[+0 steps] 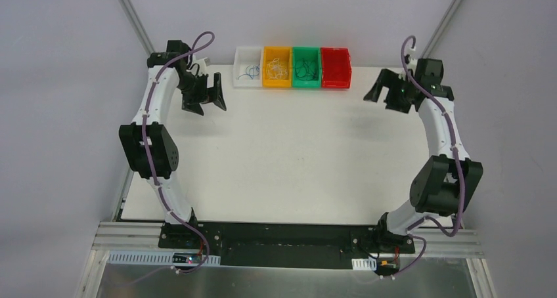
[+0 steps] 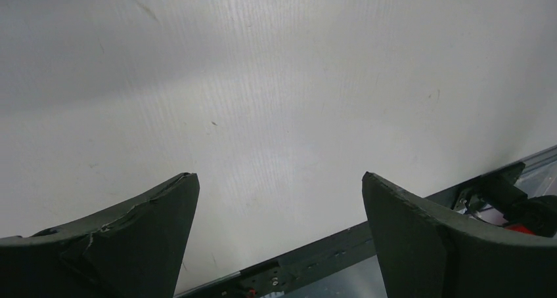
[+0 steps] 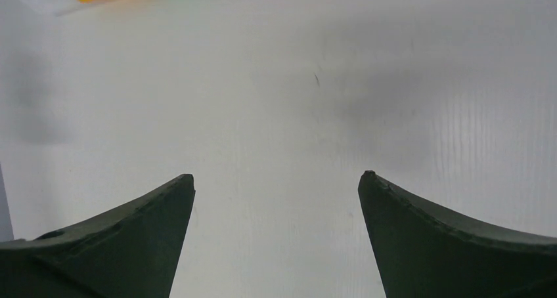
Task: Untangle the cables
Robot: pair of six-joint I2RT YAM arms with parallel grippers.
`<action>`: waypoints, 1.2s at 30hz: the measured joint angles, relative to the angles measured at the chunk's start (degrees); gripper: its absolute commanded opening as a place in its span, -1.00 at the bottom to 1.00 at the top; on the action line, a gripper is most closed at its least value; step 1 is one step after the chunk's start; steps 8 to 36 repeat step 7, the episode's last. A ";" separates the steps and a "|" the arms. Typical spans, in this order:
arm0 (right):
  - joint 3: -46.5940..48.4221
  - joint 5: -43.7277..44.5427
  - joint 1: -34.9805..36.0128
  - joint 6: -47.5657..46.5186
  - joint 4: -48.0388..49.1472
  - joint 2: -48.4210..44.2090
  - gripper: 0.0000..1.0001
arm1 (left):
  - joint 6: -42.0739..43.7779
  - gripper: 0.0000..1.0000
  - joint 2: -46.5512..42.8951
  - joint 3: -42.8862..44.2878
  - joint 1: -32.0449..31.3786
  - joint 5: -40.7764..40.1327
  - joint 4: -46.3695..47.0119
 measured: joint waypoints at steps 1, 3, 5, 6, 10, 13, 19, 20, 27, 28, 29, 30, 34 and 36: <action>-3.06 0.04 -1.29 -0.02 -0.24 -1.11 0.99 | -0.74 0.98 -0.46 -1.22 -0.33 -0.81 1.22; -9.57 0.15 -3.72 -0.20 -1.22 -2.49 0.99 | -1.75 0.98 -1.11 -3.54 -1.64 -2.71 2.99; -14.60 0.31 -5.05 -0.57 -2.12 -2.69 0.99 | -2.67 0.98 -1.25 -5.44 -3.87 -4.42 4.20; -16.39 0.28 -5.29 -0.70 -2.71 -2.69 0.99 | -2.80 0.98 -1.25 -6.05 -4.94 -5.25 4.61; -17.55 0.15 -5.29 -0.76 -3.23 -2.75 0.99 | -2.82 0.98 -1.25 -6.64 -6.23 -6.16 5.01; -17.55 0.15 -5.29 -0.76 -3.23 -2.75 0.99 | -2.82 0.98 -1.25 -6.64 -6.23 -6.16 5.01; -17.55 0.15 -5.29 -0.76 -3.23 -2.75 0.99 | -2.82 0.98 -1.25 -6.64 -6.23 -6.16 5.01; -17.55 0.15 -5.29 -0.76 -3.23 -2.75 0.99 | -2.82 0.98 -1.25 -6.64 -6.23 -6.16 5.01; -17.55 0.15 -5.29 -0.76 -3.23 -2.75 0.99 | -2.82 0.98 -1.25 -6.64 -6.23 -6.16 5.01; -17.55 0.15 -5.29 -0.76 -3.23 -2.75 0.99 | -2.82 0.98 -1.25 -6.64 -6.23 -6.16 5.01; -17.55 0.15 -5.29 -0.76 -3.23 -2.75 0.99 | -2.82 0.98 -1.25 -6.64 -6.23 -6.16 5.01; -17.55 0.15 -5.29 -0.76 -3.23 -2.75 0.99 | -2.82 0.98 -1.25 -6.64 -6.23 -6.16 5.01; -17.55 0.15 -5.29 -0.76 -3.23 -2.75 0.99 | -2.82 0.98 -1.25 -6.64 -6.23 -6.16 5.01; -17.55 0.15 -5.29 -0.76 -3.23 -2.75 0.99 | -2.82 0.98 -1.25 -6.64 -6.23 -6.16 5.01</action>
